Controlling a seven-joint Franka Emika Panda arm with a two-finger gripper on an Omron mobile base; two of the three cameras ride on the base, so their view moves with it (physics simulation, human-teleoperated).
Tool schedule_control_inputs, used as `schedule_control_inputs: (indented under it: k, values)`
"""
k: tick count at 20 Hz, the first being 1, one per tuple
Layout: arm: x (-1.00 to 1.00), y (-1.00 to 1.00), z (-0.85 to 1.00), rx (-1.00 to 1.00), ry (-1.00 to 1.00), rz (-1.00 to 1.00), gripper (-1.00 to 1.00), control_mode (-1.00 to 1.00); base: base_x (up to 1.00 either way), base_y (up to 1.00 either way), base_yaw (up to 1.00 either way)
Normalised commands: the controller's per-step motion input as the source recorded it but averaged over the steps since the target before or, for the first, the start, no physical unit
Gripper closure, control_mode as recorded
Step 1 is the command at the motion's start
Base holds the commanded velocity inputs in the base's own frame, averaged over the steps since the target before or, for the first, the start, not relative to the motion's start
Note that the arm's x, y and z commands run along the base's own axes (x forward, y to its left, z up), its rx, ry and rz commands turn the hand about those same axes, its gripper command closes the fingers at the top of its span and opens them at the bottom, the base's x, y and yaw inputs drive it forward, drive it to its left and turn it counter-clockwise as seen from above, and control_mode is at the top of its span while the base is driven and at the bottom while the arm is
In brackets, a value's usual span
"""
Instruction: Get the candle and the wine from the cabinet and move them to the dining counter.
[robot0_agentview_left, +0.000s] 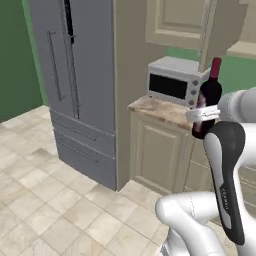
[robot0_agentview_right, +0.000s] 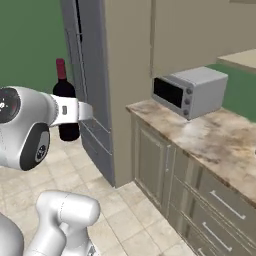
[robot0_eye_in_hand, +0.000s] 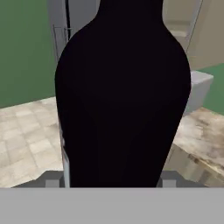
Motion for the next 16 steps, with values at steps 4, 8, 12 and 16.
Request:
schedule_control_inputs:
  k: [4,8,12,16]
  values:
    - [0.00,0.00,0.00,0.00,0.00,0.00,1.00,1.00,0.00,-0.25,0.84]
    - [0.00,0.00,0.00,0.00,0.00,0.00,1.00,1.00,-0.08,-0.13,0.73]
    - [0.00,0.00,0.00,0.00,0.00,0.00,1.00,1.00,-0.07,-0.30,0.72]
    - [0.00,0.00,0.00,0.00,0.00,0.00,1.00,1.00,0.00,-0.36,0.76]
